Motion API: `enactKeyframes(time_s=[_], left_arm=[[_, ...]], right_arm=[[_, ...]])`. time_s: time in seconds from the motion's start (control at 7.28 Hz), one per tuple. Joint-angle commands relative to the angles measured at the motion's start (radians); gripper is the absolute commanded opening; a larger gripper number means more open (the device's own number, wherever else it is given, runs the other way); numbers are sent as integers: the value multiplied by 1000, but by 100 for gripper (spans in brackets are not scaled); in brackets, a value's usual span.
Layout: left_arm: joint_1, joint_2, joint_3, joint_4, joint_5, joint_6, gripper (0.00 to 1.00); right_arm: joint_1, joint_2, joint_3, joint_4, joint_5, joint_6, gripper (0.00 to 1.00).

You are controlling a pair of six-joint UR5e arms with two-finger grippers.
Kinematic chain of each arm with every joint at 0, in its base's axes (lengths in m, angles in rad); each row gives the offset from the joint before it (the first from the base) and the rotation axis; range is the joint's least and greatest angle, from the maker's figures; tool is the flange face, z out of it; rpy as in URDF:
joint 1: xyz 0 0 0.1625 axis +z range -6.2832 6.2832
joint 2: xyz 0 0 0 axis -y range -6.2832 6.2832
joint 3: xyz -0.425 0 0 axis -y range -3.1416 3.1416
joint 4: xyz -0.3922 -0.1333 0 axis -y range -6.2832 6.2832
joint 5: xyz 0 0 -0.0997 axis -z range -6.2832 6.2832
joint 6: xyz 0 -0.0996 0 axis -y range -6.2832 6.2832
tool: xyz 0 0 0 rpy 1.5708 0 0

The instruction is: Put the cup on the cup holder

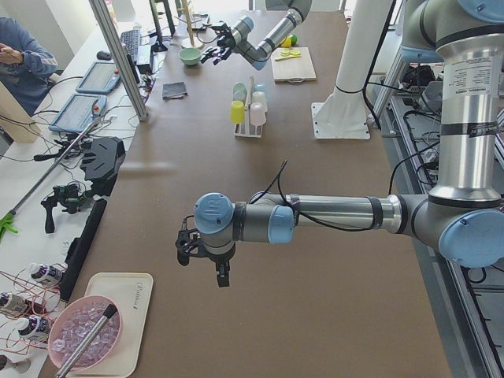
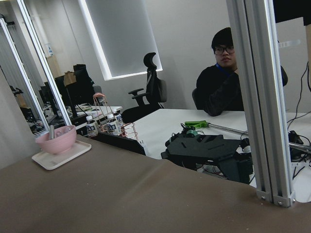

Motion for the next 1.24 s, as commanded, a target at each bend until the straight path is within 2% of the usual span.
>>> enactKeyframes(time_s=[0.0,0.14,0.41,0.55,0.69,0.82,0.96,1.1], left_arm=[[-1,5,-4,-2,4,42,98],[10,-6,-4,4,32,81,98],[8,5,-3,9,43,88,98],[8,6,-4,9,44,88,98],[8,9,-4,10,44,88,98],[8,9,-6,12,44,88,98],[7,11,-4,15,44,88,98],[5,11,-4,19,44,88,98]], right_arm=[[40,-1,134,-394,19,-12,100],[63,-13,198,-571,31,-12,100],[71,-106,443,-1018,30,-11,100],[71,-194,537,-1122,48,-6,100],[74,-269,596,-1178,110,1,100],[82,-329,648,-1266,120,5,100],[114,-355,671,-1352,184,5,100],[161,-363,671,-1431,301,5,100]])
